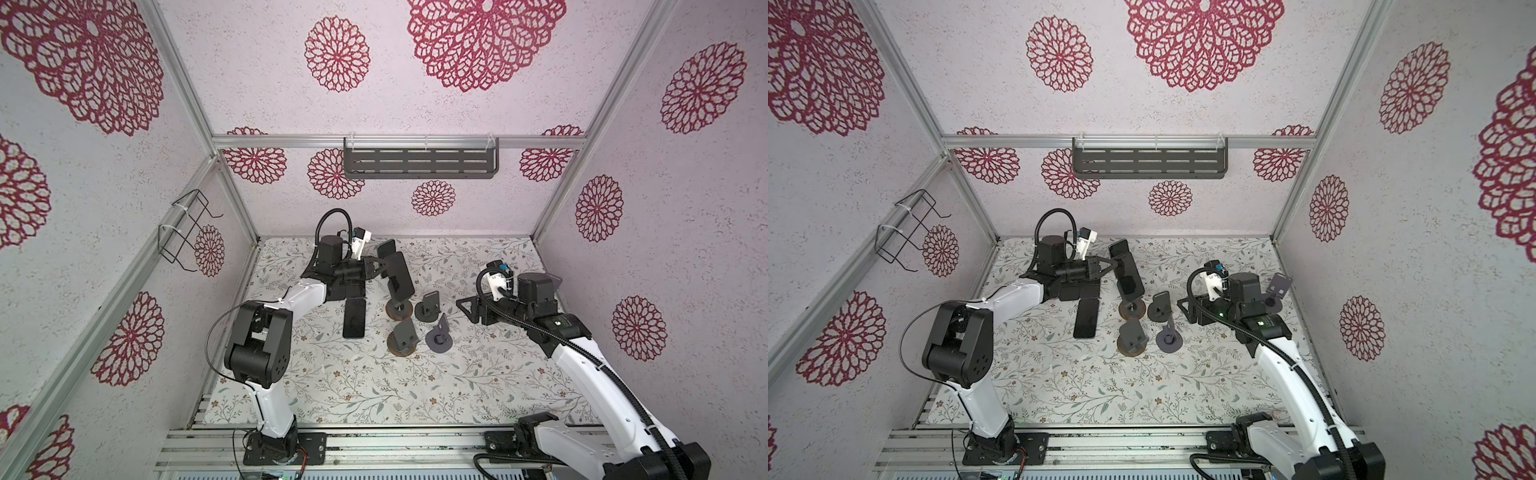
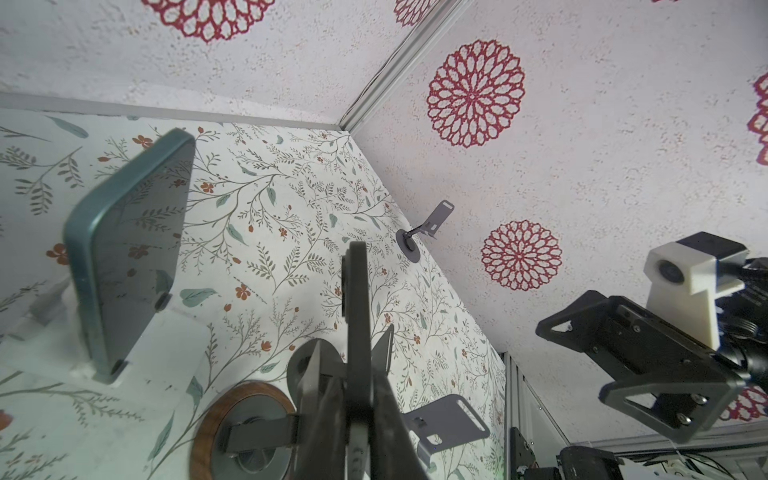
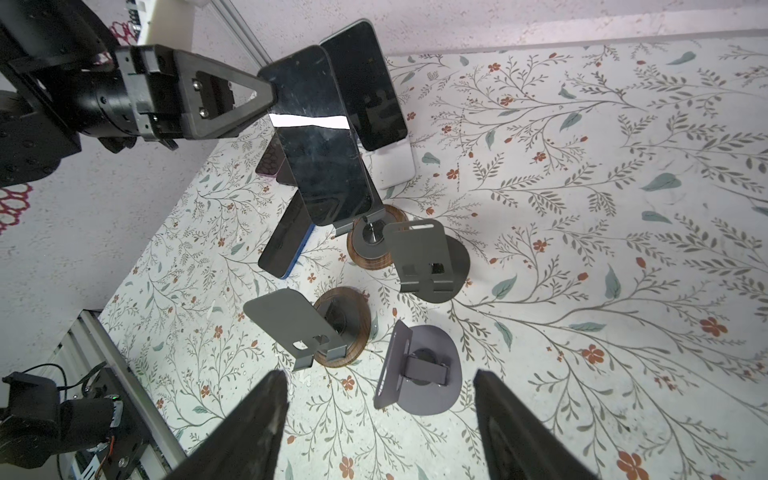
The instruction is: Remove the phone from the phone stand
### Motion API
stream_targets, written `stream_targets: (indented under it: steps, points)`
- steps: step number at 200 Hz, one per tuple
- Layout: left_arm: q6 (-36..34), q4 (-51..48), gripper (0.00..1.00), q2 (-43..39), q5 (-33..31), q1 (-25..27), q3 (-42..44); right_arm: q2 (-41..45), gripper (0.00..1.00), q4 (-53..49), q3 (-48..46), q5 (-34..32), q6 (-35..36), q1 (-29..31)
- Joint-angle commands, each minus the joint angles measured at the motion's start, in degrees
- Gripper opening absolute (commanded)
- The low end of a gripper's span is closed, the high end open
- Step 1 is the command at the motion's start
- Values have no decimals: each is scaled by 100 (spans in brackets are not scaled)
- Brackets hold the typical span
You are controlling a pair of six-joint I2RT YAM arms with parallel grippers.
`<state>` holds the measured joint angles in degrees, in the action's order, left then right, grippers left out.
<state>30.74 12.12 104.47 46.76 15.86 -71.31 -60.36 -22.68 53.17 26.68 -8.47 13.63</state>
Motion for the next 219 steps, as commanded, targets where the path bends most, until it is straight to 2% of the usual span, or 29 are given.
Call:
stream_targets:
  steps: [1, 33, 60, 74, 102, 135, 167, 189, 219]
  points:
    - [73, 111, 6, -602, 184, 12, -278, -138, 73, 251, 361, 412, 131, -30]
    - [-170, -570, 0, -1028, 145, 7, -253, -407, 72, 243, 635, 701, 161, -18]
    - [-387, -1140, 0, -1458, -191, -2, -30, -619, 70, 139, 794, 624, 222, -3]
    - [-367, -1212, 0, -1711, -157, -22, 232, -705, 70, 101, 877, 567, 216, 0]
    - [47, -420, 0, -2295, -5, -13, 1211, -786, 68, 506, 846, 983, -31, 79]
    - [152, -272, 0, -2829, 217, 2, 1865, -1100, 66, 966, 923, 1627, -171, 380]
    - [366, 130, 0, -3090, 562, 6, 2283, -1658, 63, 789, 1273, 1894, 179, 823]
    - [573, 460, 0, -3073, 853, 20, 2458, -1875, 62, 1323, 1230, 2220, -67, 982]
    - [601, 599, 0, -3073, 956, 45, 2499, -2061, 65, 1501, 1248, 2260, -163, 1136]
